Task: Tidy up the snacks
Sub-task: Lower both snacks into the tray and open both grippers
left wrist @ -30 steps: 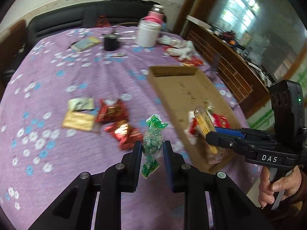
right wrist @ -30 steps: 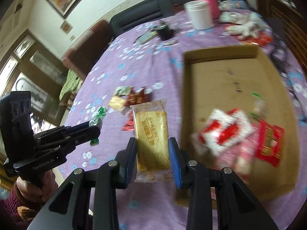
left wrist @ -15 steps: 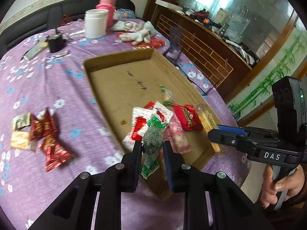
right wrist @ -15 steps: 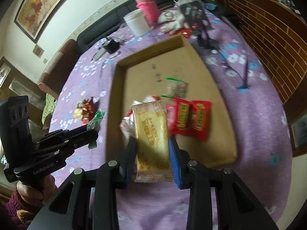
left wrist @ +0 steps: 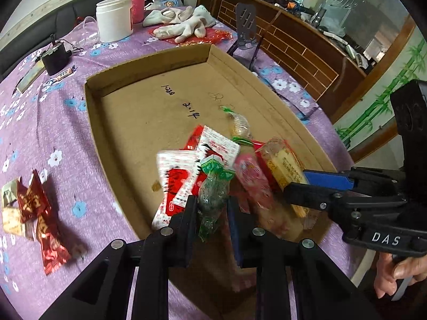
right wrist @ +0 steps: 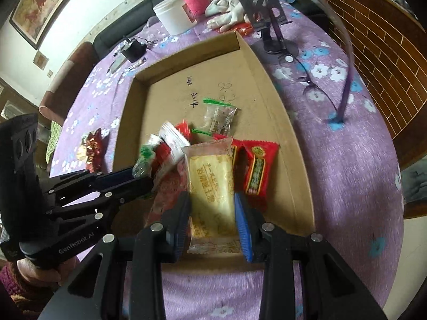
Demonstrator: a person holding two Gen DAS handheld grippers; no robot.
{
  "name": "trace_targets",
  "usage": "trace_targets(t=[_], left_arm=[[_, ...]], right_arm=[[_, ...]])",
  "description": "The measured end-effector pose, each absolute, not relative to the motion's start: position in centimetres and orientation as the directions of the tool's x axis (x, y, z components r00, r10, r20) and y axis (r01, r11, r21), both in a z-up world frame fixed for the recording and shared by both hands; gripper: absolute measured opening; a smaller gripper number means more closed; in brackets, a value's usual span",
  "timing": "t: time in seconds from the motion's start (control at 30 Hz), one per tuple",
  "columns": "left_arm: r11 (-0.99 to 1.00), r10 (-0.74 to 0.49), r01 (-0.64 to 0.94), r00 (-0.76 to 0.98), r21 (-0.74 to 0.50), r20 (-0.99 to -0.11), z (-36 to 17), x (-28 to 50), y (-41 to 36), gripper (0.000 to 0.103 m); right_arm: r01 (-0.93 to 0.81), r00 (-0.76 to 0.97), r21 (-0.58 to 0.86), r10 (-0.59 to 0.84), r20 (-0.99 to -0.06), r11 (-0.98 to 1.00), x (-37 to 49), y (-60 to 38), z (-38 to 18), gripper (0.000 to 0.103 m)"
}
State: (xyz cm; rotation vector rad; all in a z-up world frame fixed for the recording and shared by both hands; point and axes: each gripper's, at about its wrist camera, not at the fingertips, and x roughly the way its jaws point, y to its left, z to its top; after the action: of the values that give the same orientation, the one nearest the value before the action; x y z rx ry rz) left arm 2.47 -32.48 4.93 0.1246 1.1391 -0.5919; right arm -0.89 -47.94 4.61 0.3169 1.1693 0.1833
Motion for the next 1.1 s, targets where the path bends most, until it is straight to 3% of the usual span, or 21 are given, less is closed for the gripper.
trace_targets(t=[0.43, 0.83, 0.9, 1.1], left_arm=[[0.864, -0.346, 0.472, 0.304, -0.175, -0.888, 4.3, 7.3, -33.7, 0.022], [0.864, -0.337, 0.484, 0.347, -0.141, -0.875, 5.1, 6.0, -33.4, 0.023], [0.864, -0.333, 0.488, 0.365, -0.125, -0.869, 5.5, 5.6, -33.2, 0.026], [0.87, -0.314, 0.488, 0.429, -0.076, -0.847, 7.1, 4.2, -32.3, 0.049]], right_arm=[[0.0, 0.393, 0.245, 0.225, -0.891, 0.969, 4.7, -47.0, 4.1, 0.032], [-0.011, 0.416, 0.215, 0.2, -0.887, 0.976, 4.6, -46.0, 5.0, 0.032], [-0.007, 0.418, 0.219, 0.202, -0.885, 0.976, 4.3, -45.9, 5.3, 0.033], [0.014, 0.442, 0.235, 0.204, -0.873, 0.972, 2.5, -46.1, 6.5, 0.033]])
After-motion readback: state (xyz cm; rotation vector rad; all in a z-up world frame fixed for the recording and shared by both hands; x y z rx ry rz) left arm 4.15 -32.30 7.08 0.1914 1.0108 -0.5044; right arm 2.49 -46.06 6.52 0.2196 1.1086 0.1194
